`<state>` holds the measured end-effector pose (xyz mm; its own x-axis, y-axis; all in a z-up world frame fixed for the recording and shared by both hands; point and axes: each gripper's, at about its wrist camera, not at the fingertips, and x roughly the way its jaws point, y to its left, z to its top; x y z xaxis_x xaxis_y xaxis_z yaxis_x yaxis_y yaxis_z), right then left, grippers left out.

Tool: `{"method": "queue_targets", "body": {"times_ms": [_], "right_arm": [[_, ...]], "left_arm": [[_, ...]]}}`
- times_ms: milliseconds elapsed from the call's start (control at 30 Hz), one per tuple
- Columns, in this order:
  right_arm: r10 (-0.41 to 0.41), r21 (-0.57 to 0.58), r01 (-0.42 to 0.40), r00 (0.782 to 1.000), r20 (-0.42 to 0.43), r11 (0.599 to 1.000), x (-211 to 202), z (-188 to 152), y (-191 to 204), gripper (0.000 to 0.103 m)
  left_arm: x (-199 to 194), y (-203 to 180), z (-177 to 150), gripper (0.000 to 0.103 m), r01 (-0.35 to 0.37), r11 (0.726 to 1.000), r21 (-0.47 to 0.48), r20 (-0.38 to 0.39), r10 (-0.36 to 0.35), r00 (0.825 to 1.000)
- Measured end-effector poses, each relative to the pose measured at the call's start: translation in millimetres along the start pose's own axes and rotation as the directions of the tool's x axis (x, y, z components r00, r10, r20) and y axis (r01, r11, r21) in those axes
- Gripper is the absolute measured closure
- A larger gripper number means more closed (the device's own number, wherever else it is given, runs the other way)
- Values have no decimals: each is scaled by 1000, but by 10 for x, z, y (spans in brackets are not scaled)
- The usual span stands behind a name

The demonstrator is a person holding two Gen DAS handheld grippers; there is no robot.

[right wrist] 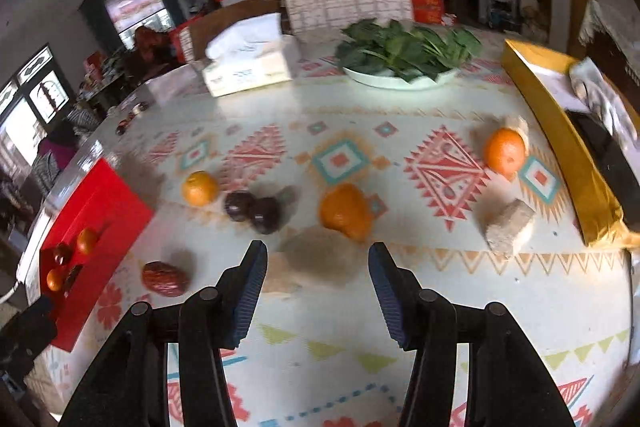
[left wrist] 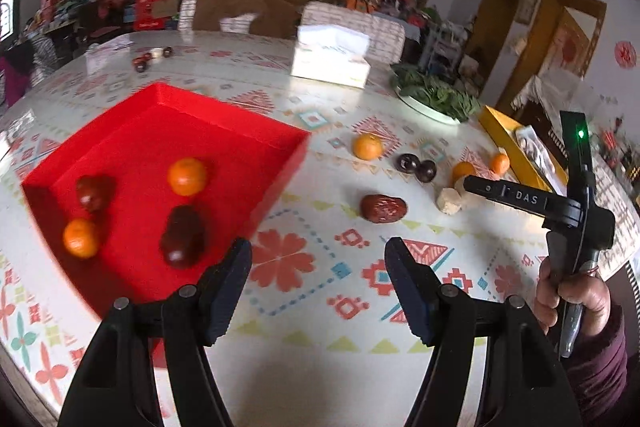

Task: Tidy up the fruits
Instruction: 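Move both tools back toward the remaining fruits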

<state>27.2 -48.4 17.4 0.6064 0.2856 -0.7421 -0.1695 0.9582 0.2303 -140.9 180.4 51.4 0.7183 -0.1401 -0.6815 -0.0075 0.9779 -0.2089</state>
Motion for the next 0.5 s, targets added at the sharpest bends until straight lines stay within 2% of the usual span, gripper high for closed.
{"method": "queue_targets", "body": {"times_ms": [200, 500], "right_arm": [[55, 62, -52, 998, -39, 997, 163, 8, -80, 59], [93, 78, -90, 995, -37, 993, 183, -7, -111, 61]], "left_arm": [[383, -310, 94, 35, 22, 995, 96, -43, -18, 999], [853, -563, 276, 35, 16, 987, 159, -85, -3, 996]]}}
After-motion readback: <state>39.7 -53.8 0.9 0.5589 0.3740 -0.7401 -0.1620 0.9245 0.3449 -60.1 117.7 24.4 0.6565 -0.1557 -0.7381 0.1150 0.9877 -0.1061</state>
